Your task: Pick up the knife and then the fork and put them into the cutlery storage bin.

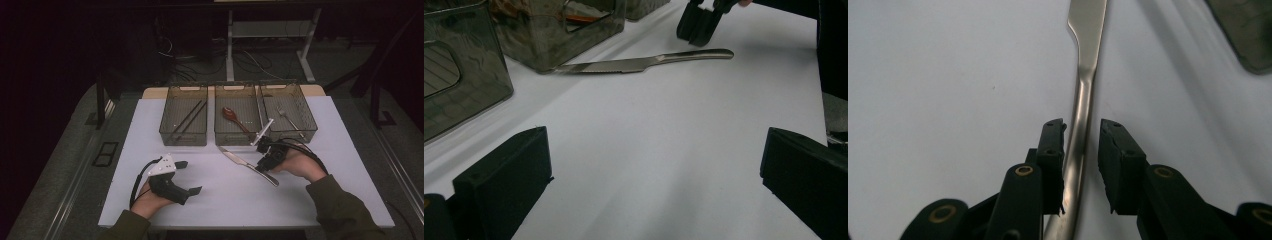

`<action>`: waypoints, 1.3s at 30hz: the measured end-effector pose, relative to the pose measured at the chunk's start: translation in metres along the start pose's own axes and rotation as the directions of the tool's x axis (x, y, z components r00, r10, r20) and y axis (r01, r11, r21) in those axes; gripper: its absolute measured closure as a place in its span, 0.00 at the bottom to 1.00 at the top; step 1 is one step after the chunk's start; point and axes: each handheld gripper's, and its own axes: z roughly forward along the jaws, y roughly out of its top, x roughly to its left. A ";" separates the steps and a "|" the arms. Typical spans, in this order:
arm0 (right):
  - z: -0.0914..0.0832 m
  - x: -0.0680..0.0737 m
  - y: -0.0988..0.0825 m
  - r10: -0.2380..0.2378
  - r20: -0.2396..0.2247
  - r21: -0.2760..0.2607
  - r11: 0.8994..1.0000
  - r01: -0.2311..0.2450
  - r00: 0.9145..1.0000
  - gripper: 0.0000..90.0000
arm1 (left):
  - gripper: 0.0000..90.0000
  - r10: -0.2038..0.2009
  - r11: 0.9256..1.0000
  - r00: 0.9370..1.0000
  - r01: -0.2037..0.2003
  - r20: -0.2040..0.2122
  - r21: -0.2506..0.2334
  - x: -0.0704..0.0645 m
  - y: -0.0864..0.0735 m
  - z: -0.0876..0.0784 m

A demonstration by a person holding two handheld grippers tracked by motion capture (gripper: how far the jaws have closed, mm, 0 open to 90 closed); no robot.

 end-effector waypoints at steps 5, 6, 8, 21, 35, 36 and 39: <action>0.011 0.000 0.015 0.022 0.000 0.049 0.999 -0.022 1.000 0.80 | 0.00 -0.005 1.000 1.000 0.005 0.002 -0.003 0.000 0.000 0.000; 0.012 0.000 0.017 0.020 -0.003 0.055 0.998 -0.020 1.000 0.81 | 0.00 -0.005 1.000 1.000 0.005 0.002 -0.003 0.000 0.000 0.000; 0.015 0.000 0.020 0.018 0.005 0.068 0.998 -0.018 1.000 0.81 | 0.00 -0.004 1.000 1.000 0.004 0.002 -0.002 0.000 0.000 0.000; 0.023 0.010 0.035 -0.051 0.082 0.161 0.986 0.038 0.995 0.85 | 0.00 0.000 1.000 1.000 0.000 0.002 0.001 0.000 0.000 0.001; 0.022 0.009 0.033 -0.058 0.080 0.153 0.987 0.045 0.995 0.88 | 0.00 -0.003 1.000 1.000 0.003 0.002 -0.001 0.000 0.000 0.001; 0.021 0.008 0.031 -0.053 0.075 0.137 0.990 0.042 0.996 0.88 | 0.00 -0.002 1.000 1.000 0.002 0.002 -0.001 0.000 0.000 0.001; 0.016 0.006 0.026 -0.034 0.058 0.093 0.995 0.029 0.998 0.88 | 0.00 -0.002 1.000 1.000 0.002 0.002 0.000 0.000 0.000 0.001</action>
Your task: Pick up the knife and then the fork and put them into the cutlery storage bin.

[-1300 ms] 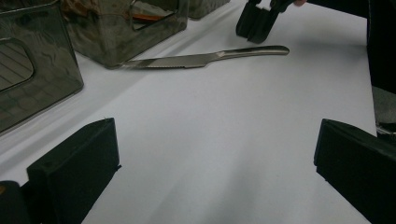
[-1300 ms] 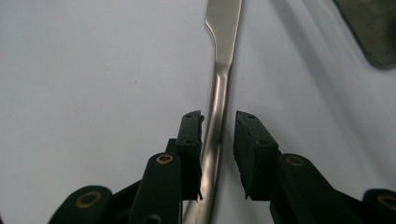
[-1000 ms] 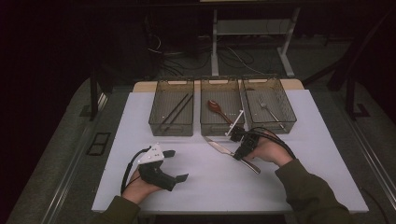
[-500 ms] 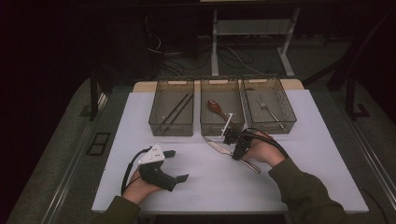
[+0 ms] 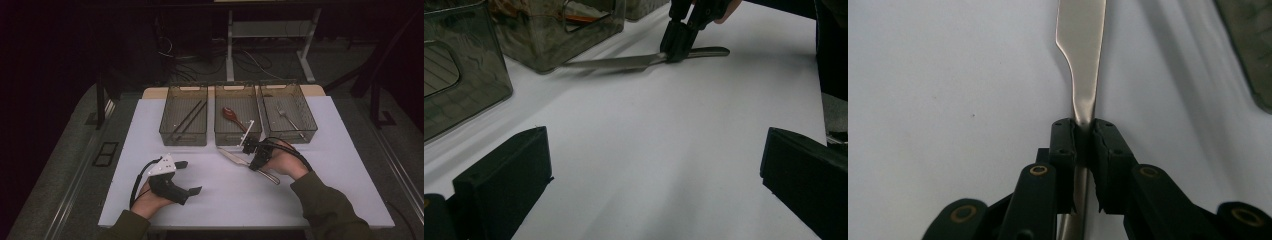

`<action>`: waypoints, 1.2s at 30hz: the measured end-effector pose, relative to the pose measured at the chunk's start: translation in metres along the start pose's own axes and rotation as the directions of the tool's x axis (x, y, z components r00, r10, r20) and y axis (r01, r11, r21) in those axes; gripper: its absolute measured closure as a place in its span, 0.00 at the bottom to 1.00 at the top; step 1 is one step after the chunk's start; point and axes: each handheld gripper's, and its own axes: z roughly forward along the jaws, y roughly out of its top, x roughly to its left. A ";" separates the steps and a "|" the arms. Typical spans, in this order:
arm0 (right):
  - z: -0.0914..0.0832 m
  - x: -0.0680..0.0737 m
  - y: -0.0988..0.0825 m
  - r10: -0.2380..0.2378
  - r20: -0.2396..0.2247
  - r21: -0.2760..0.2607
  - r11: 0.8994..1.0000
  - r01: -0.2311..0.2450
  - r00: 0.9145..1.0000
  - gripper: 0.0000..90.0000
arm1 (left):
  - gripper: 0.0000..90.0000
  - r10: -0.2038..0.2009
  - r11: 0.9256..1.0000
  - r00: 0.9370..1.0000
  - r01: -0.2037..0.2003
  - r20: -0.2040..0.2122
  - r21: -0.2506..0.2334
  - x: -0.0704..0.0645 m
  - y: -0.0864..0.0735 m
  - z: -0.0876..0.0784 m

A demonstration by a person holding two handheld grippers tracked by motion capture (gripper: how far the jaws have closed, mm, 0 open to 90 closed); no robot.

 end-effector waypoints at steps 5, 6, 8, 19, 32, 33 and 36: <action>-0.012 -0.007 -0.012 0.010 -0.039 -0.095 0.995 -0.014 0.999 0.88 | 0.00 0.002 1.000 1.000 -0.002 0.000 -0.002 0.000 0.000 0.000; -0.014 -0.008 -0.013 0.016 -0.043 -0.111 0.994 -0.020 0.999 0.88 | 0.00 0.002 1.000 1.000 -0.002 0.000 -0.002 0.000 0.000 -0.001; -0.018 -0.011 -0.018 0.007 -0.049 -0.159 0.987 -0.015 0.999 0.88 | 0.00 0.001 1.000 1.000 -0.001 0.000 -0.003 0.000 0.000 -0.001; -0.043 -0.027 -0.045 0.078 -0.115 -0.329 0.938 -0.112 0.990 0.88 | 0.00 0.004 1.000 1.000 -0.004 0.000 -0.005 0.000 0.000 -0.001; -0.072 -0.051 -0.073 0.148 -0.120 -0.516 0.836 -0.189 0.982 0.88 | 0.00 -0.006 1.000 1.000 0.006 0.004 -0.009 0.001 0.001 0.001; -0.074 -0.052 -0.075 0.154 -0.119 -0.528 0.827 -0.194 0.981 0.88 | 0.00 -0.005 1.000 1.000 0.005 0.005 -0.008 0.001 0.002 0.001; -0.079 -0.057 -0.080 0.161 -0.121 -0.561 0.803 -0.201 0.980 0.88 | 0.00 -0.008 1.000 1.000 0.008 0.006 -0.010 0.002 0.002 0.002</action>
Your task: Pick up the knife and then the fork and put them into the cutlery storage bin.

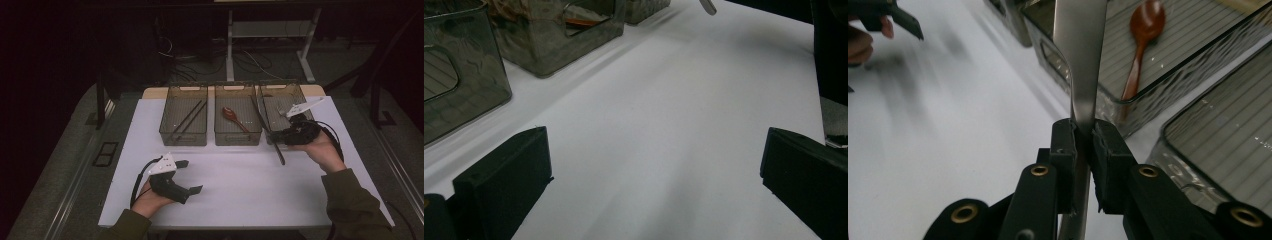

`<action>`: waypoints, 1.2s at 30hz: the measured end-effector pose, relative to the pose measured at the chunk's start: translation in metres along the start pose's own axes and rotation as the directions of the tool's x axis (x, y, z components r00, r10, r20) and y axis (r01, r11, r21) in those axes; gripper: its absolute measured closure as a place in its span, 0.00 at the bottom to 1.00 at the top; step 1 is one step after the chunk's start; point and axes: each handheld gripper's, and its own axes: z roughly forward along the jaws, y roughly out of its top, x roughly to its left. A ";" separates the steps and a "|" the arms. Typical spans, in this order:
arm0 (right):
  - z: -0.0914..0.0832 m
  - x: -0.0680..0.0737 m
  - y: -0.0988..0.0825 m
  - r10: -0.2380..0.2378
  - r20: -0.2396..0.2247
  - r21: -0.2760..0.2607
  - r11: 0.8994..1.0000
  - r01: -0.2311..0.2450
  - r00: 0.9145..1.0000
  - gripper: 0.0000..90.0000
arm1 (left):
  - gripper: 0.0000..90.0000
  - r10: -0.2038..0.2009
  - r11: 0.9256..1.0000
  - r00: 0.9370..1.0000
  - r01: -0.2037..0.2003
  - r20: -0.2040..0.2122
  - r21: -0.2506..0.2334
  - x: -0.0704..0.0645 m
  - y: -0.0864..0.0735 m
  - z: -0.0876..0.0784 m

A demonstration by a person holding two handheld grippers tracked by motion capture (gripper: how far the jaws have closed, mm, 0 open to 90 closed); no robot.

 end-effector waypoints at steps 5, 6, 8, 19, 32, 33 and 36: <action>-0.008 -0.006 -0.001 0.012 0.015 -0.055 0.998 -0.011 1.000 0.88 | 0.00 -0.001 1.000 1.000 0.001 0.002 0.007 0.001 0.000 0.002; -0.009 -0.007 -0.001 0.014 0.019 -0.060 0.998 -0.013 1.000 0.88 | 0.00 -0.001 1.000 1.000 0.001 0.002 0.008 0.001 0.000 0.002; -0.012 -0.008 0.000 0.019 0.031 -0.076 0.997 -0.017 0.999 0.88 | 0.00 0.000 1.000 1.000 0.000 0.000 0.009 0.001 0.000 0.002; -0.025 -0.019 0.006 0.049 0.086 -0.160 0.986 -0.035 0.995 0.88 | 0.00 0.005 1.000 1.000 -0.005 -0.001 0.007 0.000 -0.002 0.000; -0.036 -0.038 0.018 0.071 0.164 -0.208 0.977 -0.036 0.984 0.88 | 0.00 0.004 1.000 1.000 -0.004 -0.002 0.007 0.000 -0.002 -0.001; -0.037 -0.040 0.019 0.075 0.168 -0.209 0.977 -0.039 0.983 0.88 | 0.00 0.004 1.000 1.000 -0.004 -0.002 0.006 0.000 -0.002 -0.001; -0.038 -0.046 0.024 0.078 0.192 -0.214 0.976 -0.036 0.978 0.88 | 0.00 0.004 1.000 1.000 -0.004 -0.002 0.006 0.000 -0.002 -0.001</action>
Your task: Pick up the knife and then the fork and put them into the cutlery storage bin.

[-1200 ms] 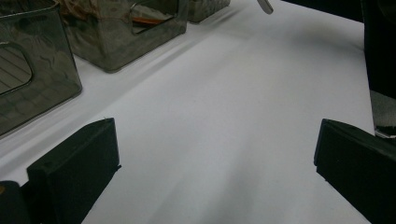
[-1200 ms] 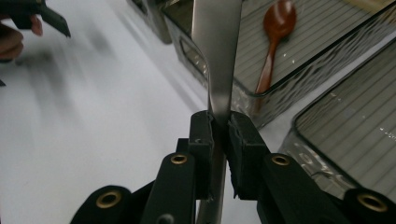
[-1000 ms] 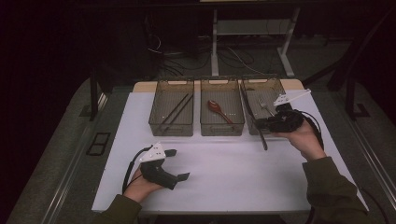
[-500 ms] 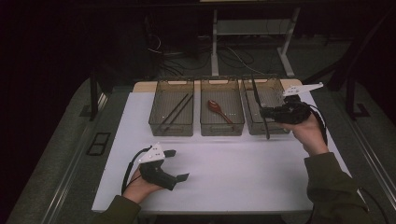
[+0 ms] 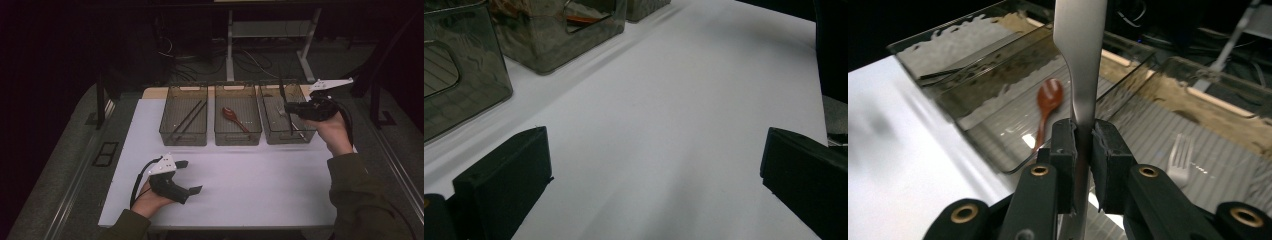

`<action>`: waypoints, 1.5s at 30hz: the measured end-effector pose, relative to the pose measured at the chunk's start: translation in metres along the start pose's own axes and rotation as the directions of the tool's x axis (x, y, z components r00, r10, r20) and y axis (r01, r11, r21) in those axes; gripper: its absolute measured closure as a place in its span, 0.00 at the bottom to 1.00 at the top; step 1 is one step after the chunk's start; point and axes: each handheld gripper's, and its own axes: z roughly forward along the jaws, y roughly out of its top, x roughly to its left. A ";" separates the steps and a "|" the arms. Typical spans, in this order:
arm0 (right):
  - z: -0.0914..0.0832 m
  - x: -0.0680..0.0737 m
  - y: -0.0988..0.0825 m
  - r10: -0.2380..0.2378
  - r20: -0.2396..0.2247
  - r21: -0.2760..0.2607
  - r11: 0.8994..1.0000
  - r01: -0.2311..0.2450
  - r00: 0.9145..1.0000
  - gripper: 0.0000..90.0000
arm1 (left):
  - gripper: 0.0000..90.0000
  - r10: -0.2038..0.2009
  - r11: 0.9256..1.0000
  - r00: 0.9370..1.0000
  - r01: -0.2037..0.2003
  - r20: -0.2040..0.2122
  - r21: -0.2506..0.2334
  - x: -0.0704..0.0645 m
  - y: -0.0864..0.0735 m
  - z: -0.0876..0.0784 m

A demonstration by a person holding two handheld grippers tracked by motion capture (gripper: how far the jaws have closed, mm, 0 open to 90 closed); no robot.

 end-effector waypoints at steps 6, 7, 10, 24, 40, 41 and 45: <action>0.002 -0.011 0.009 0.000 0.044 -0.013 1.000 0.000 0.999 0.88 | 0.00 -0.001 1.000 1.000 0.001 0.001 0.000 0.000 0.000 0.000; 0.002 -0.013 0.010 0.000 0.055 -0.011 1.000 0.000 0.998 0.88 | 0.00 0.000 1.000 1.000 0.000 0.001 0.000 0.000 0.000 0.000; 0.002 -0.019 0.013 0.007 0.076 -0.021 1.000 -0.006 0.997 0.88 | 0.00 0.000 1.000 1.000 0.000 0.001 0.000 0.000 0.000 0.000; 0.010 -0.052 0.000 0.035 0.187 0.017 0.999 -0.038 0.982 0.88 | 0.00 0.000 1.000 1.000 0.000 0.004 -0.001 0.000 0.000 0.000; 0.024 -0.066 -0.037 0.065 0.210 0.137 0.986 -0.095 0.975 0.88 | 0.00 0.000 1.000 1.000 0.000 0.007 0.002 -0.001 0.000 0.001; 0.025 -0.066 -0.039 0.062 0.210 0.143 0.985 -0.093 0.976 0.88 | 0.00 -0.002 1.000 1.000 0.002 0.007 0.000 -0.001 0.000 0.001; 0.029 -0.066 -0.045 0.057 0.208 0.172 0.981 -0.094 0.977 0.88 | 0.00 -0.002 1.000 1.000 0.002 0.006 -0.001 -0.001 0.000 0.000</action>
